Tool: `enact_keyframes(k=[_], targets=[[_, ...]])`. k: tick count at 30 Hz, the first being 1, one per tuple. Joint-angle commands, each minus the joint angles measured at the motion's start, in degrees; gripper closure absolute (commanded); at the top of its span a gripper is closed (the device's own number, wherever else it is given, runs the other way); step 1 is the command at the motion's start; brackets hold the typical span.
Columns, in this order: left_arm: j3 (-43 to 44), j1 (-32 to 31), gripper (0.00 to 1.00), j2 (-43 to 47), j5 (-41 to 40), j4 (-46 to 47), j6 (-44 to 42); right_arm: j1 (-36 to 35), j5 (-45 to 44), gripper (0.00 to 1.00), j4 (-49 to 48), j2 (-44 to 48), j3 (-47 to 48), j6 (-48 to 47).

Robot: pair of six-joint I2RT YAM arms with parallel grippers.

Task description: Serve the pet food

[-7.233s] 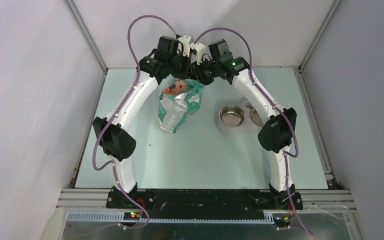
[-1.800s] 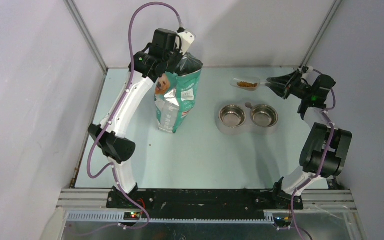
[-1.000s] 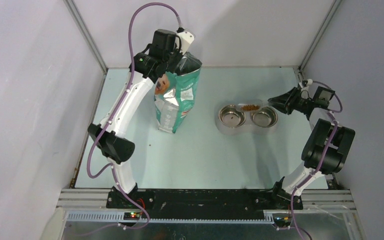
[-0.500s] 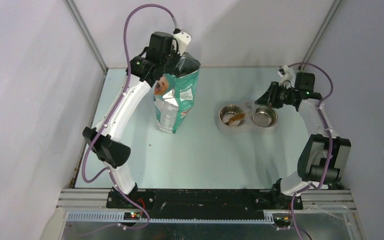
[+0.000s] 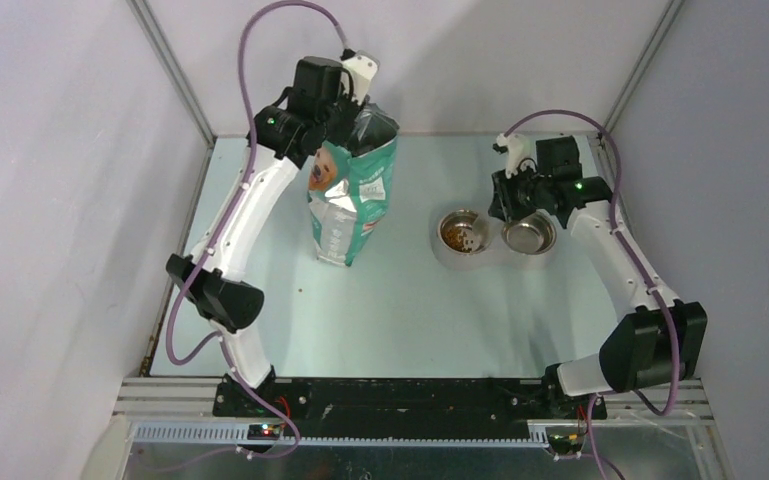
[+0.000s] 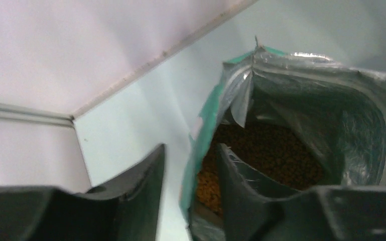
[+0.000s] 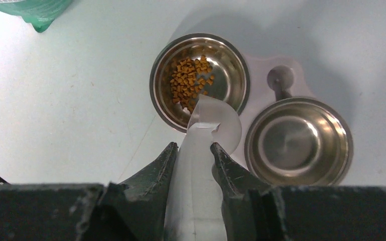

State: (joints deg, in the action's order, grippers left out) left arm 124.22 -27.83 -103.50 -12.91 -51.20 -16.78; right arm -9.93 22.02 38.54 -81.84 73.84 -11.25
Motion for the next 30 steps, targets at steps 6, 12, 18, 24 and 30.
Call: enact_keyframes(k=[6, 12, 18, 24, 30], targets=[[9.71, 0.82, 0.3, -2.57, 3.24, -0.45, 6.06, 1.91, 3.34, 1.0, 1.67, 2.15, 6.47, 3.82], [14.9, 0.92, 0.36, -7.1, 2.53, -4.73, 5.79, 1.78, 5.57, 1.0, 2.22, 1.0, 12.9, 6.14], [15.78, 1.93, 0.49, -7.47, 2.92, -9.46, 6.33, -0.17, 8.71, 1.0, -2.23, -2.04, 30.1, 13.29], [16.56, 2.81, 0.84, -7.52, 3.39, -12.65, 6.86, -6.76, 10.87, 1.0, -10.35, -7.76, 44.88, 20.1], [16.8, 3.48, 1.0, -6.01, 6.4, -12.56, 10.17, -14.11, 11.0, 1.0, -13.5, -15.84, 55.26, 23.09]])
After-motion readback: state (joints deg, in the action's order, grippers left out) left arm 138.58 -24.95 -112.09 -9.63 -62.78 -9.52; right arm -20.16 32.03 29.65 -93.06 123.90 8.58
